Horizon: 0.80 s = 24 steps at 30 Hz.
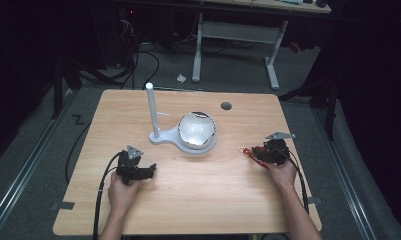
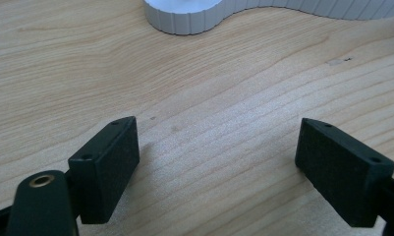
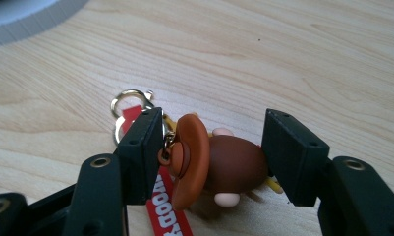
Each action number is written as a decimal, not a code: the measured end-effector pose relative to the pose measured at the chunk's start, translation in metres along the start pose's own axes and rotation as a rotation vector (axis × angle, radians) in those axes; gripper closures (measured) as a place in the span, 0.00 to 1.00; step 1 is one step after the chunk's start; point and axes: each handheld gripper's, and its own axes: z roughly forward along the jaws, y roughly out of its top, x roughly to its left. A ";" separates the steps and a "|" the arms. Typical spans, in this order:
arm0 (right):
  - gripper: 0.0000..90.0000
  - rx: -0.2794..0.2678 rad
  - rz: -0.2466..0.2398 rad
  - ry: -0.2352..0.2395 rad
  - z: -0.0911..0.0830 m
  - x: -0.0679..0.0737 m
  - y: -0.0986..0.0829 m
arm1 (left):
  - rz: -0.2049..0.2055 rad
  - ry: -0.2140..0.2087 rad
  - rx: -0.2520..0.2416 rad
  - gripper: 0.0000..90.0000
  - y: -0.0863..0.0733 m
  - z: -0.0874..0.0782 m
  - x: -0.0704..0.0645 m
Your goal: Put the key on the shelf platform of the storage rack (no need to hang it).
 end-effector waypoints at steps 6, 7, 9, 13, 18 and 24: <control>0.47 -0.035 -0.001 0.001 -0.011 0.000 0.003 | 0.000 0.000 0.000 0.19 0.000 0.000 0.000; 0.47 -0.042 -0.006 0.001 -0.013 0.000 0.004 | 0.000 0.000 0.000 0.19 0.000 0.000 0.000; 0.47 -0.056 -0.005 0.008 -0.018 0.001 0.006 | 0.000 0.000 0.000 0.19 0.000 0.000 0.000; 0.48 -0.078 0.001 0.021 -0.025 0.001 0.008 | 0.000 0.000 0.000 0.19 0.000 0.000 0.000; 0.48 -0.120 0.014 0.044 -0.039 -0.001 0.015 | 0.000 0.000 0.000 0.19 0.000 0.000 0.000; 0.74 -0.177 0.021 0.081 -0.061 -0.002 0.023 | 0.000 0.000 0.000 0.19 0.000 0.000 0.000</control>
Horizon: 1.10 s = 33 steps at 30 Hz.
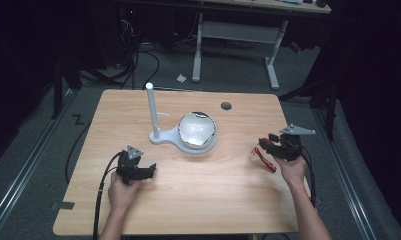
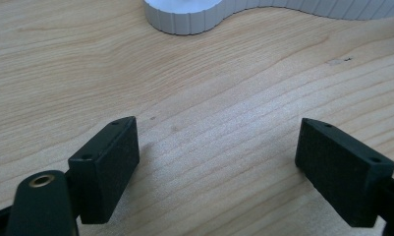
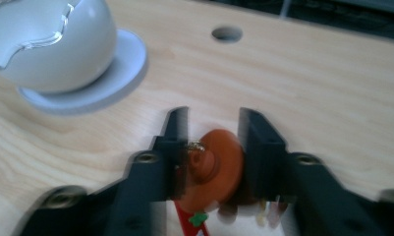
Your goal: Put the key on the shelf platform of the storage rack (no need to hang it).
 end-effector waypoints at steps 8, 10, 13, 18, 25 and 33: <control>0.76 -0.009 0.010 0.033 -0.015 -0.001 0.011 | 0.000 0.000 0.000 0.19 0.000 0.000 0.000; 0.76 -0.008 0.009 0.034 -0.016 0.000 0.012 | 0.000 0.000 0.000 0.19 0.000 0.000 0.000; 0.76 -0.020 0.004 0.052 -0.022 0.003 0.019 | 0.000 0.000 0.000 0.19 0.000 0.000 0.000; 0.76 -0.043 -0.019 0.062 -0.033 0.009 0.031 | -0.001 0.000 0.000 0.19 0.000 0.000 0.000; 0.76 -0.070 -0.053 0.085 -0.042 0.018 0.047 | 0.000 0.000 0.000 0.19 0.000 0.000 0.000; 0.77 -0.089 -0.086 0.142 -0.045 0.035 0.065 | 0.000 0.000 0.000 0.19 0.000 0.000 0.000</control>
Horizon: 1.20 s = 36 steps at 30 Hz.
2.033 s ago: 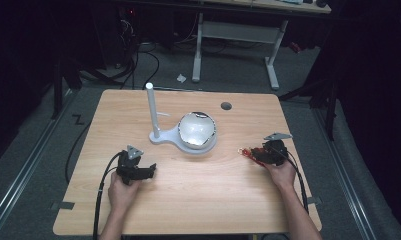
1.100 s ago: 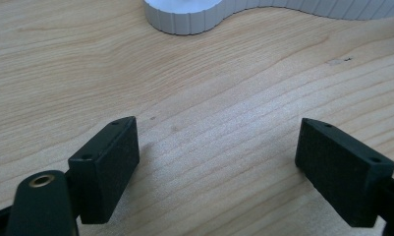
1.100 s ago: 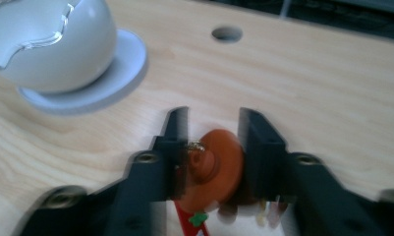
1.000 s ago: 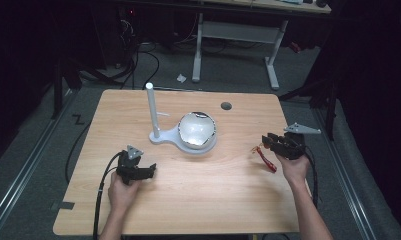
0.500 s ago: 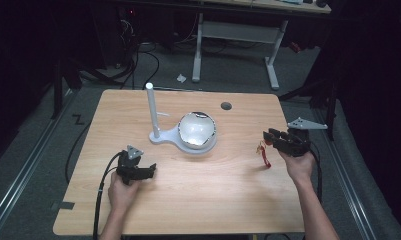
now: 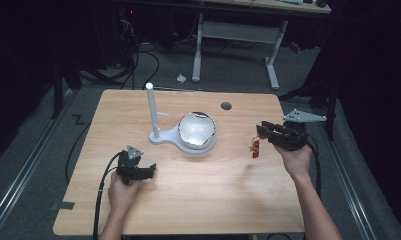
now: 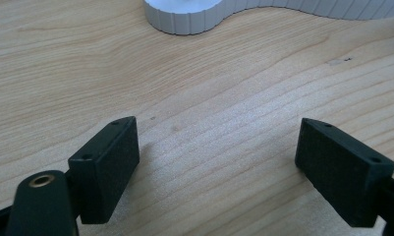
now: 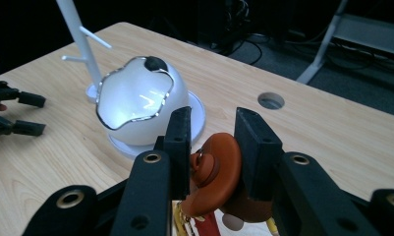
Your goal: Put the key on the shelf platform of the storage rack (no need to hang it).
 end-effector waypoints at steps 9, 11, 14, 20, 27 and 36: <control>0.77 -0.014 -0.035 0.063 0.007 0.018 0.019 | 0.000 0.000 0.000 0.19 0.000 0.000 0.000; 0.77 -0.014 -0.042 0.070 0.009 0.020 0.021 | 0.000 0.000 0.000 0.19 0.000 0.000 0.000; 0.77 -0.020 -0.049 0.096 0.013 0.026 0.028 | 0.000 0.000 0.000 0.19 0.000 0.000 0.000; 0.77 -0.040 -0.074 0.139 0.021 0.039 0.046 | 0.000 0.000 0.000 0.19 0.000 0.000 0.000; 0.77 -0.043 -0.085 0.177 0.029 0.049 0.061 | 0.000 0.000 0.000 0.19 0.000 0.000 0.000; 0.77 -0.046 -0.080 0.205 0.044 0.056 0.077 | 0.001 -0.001 0.001 0.19 0.000 0.000 0.000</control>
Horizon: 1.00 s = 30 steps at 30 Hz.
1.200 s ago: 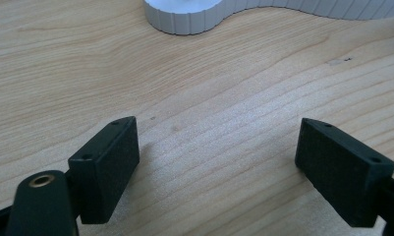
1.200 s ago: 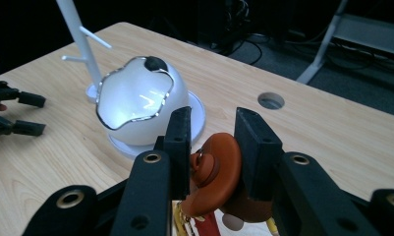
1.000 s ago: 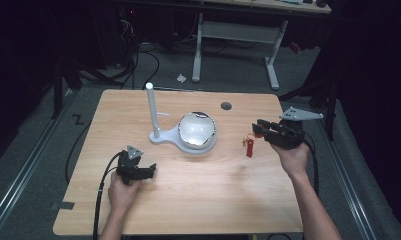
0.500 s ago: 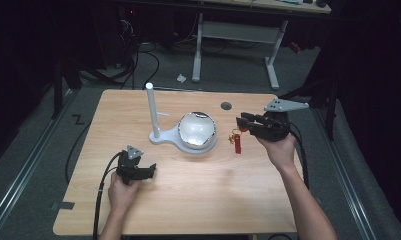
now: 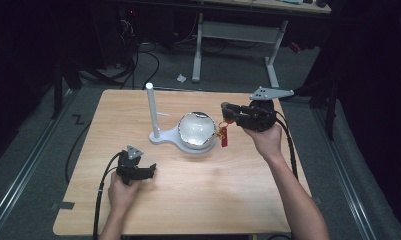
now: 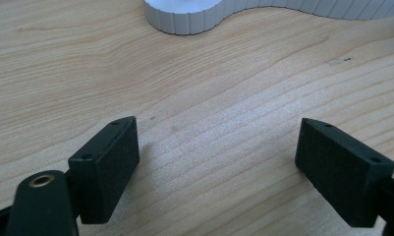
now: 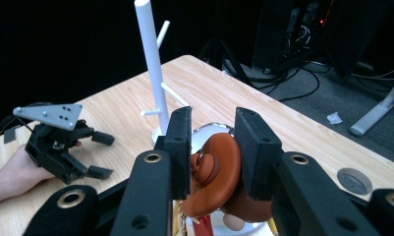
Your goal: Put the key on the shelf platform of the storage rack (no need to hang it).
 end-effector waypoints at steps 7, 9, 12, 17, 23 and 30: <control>0.77 -0.006 -0.016 0.006 0.014 0.004 0.018 | 0.001 -0.001 -0.001 0.19 0.000 0.000 0.000; 0.77 -0.007 -0.021 0.008 0.019 0.006 0.022 | 0.000 -0.001 -0.001 0.19 0.000 0.000 0.000; 0.77 -0.011 -0.020 0.017 0.025 0.007 0.024 | 0.000 -0.001 -0.001 0.19 0.000 0.000 0.000; 0.77 0.003 -0.025 0.020 0.040 0.009 0.028 | 0.000 -0.001 -0.001 0.19 0.000 0.000 0.000; 0.77 0.032 -0.018 0.018 0.058 0.007 0.029 | 0.003 -0.002 0.000 0.19 0.000 0.000 0.000; 0.77 0.067 -0.019 0.015 0.074 0.007 0.026 | 0.002 -0.002 0.000 0.19 0.000 0.000 0.000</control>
